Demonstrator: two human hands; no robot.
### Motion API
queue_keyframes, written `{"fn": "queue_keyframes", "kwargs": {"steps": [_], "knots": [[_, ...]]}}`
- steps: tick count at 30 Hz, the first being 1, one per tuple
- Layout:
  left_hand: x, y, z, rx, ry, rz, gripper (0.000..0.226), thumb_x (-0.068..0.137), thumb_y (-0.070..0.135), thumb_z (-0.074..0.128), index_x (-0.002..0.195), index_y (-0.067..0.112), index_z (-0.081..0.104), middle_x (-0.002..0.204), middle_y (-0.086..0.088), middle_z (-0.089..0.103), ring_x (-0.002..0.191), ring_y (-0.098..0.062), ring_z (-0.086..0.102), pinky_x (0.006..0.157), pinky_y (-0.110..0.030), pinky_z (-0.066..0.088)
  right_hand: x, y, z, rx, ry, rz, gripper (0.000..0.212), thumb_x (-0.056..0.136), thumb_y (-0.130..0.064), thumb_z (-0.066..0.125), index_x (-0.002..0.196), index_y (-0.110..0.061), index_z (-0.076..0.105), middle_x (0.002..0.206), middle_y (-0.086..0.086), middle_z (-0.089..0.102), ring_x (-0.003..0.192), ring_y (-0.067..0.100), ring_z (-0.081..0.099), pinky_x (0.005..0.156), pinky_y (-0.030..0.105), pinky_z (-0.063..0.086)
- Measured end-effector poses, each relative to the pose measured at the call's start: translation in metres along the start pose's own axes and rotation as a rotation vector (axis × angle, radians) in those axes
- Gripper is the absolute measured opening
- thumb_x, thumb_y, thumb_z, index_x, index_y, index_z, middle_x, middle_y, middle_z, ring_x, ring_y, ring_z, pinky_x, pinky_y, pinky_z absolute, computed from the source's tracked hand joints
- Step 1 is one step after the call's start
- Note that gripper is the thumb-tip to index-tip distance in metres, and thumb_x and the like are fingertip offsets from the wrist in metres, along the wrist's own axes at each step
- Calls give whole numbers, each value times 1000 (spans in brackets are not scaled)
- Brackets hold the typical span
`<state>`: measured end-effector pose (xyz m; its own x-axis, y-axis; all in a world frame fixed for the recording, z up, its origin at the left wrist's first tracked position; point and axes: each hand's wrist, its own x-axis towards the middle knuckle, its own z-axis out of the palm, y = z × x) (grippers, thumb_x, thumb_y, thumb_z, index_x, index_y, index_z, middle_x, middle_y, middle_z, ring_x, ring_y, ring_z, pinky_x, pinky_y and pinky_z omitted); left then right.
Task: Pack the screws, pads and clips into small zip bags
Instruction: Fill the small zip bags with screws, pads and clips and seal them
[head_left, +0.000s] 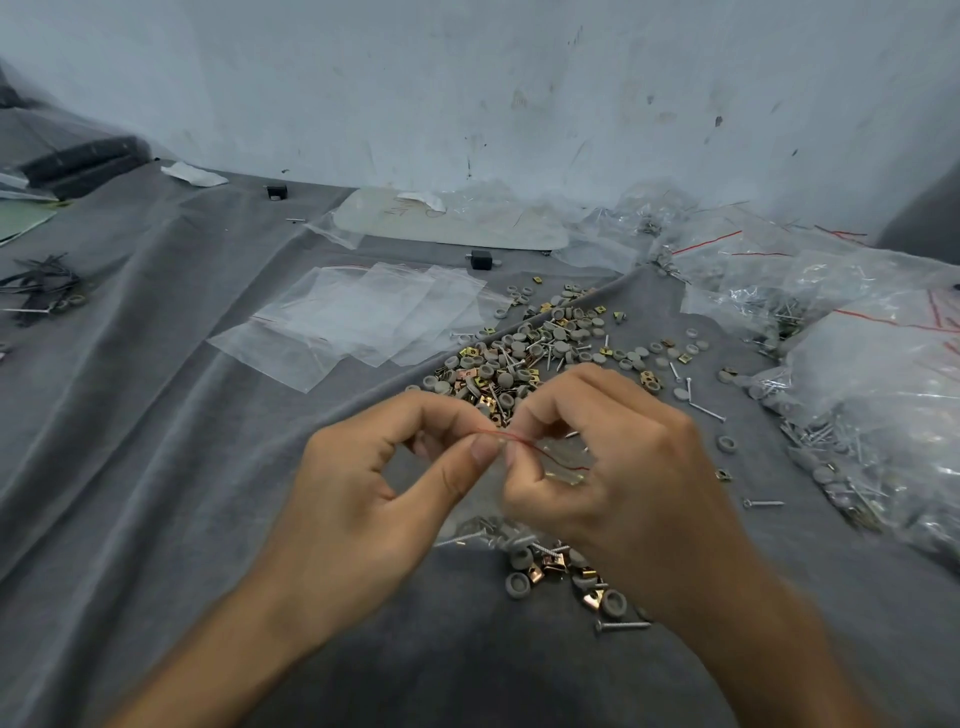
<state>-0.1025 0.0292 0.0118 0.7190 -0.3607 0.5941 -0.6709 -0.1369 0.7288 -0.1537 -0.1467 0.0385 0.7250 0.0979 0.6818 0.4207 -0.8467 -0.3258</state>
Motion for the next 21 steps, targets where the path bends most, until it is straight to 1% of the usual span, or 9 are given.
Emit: {"fn": "queue_keyframes", "kwargs": {"steps": [3,6,12,13,15,17,19,20,21], "knots": [[1,-2,-3,10,36,9,5,89,38,67,89,34,70,84,15,68,77,-2,61,75,-11,45,1,4,-5,-7,0,19,5,79,-23,62,80,-19,63,80,-10,59,75,8,54,71,22,46],[4,-5,-8,-22,77,-4,7,89,39,68,93,34,70,84,8,68,77,-10,61,76,-18,48,1,11,-12,1,10,67,3,79,-25,62,79,-21,63,79,-13,59,72,6,55,68,20,46],[7,-11,-15,19,119,32,5,90,37,68,90,32,70,83,4,68,76,-17,63,74,-29,52,1,26,-21,-7,51,124,2,78,-21,67,79,-22,67,79,-18,63,76,4,60,68,16,45],[8,-13,-17,28,128,29,5,91,35,68,90,31,70,83,3,68,76,-16,63,73,-29,52,1,31,-22,-19,52,135,3,78,-20,67,78,-23,67,79,-19,62,76,4,60,68,15,45],[12,-17,-22,-1,168,-3,4,92,33,68,89,31,69,83,4,69,74,-8,62,71,-21,51,-1,43,-28,-40,64,183,9,80,-15,70,77,-23,66,78,-18,62,75,5,61,65,13,46],[15,-23,-29,-43,213,-54,8,93,34,67,88,28,69,85,4,69,76,-5,60,72,-18,50,-4,56,-35,-23,83,263,16,81,-9,71,75,-24,66,73,-16,64,72,9,62,59,15,49],[17,-27,-32,-38,213,-62,12,92,37,66,91,25,69,87,-2,68,77,-9,60,73,-20,51,-9,66,-38,61,24,353,15,83,-15,70,78,-29,66,70,-11,65,67,12,63,54,28,53],[18,-28,-32,-22,204,-56,13,92,38,66,92,25,69,87,-3,67,76,-13,60,73,-21,51,-14,68,-38,144,-65,392,13,85,-20,70,85,-33,67,74,-10,67,69,11,64,54,31,54],[18,-29,-30,-15,188,-48,15,92,39,66,94,25,69,87,-4,66,76,-17,60,71,-23,51,-17,66,-34,231,-188,424,16,85,-28,72,96,-38,67,85,-13,68,75,10,65,57,29,55]]}}
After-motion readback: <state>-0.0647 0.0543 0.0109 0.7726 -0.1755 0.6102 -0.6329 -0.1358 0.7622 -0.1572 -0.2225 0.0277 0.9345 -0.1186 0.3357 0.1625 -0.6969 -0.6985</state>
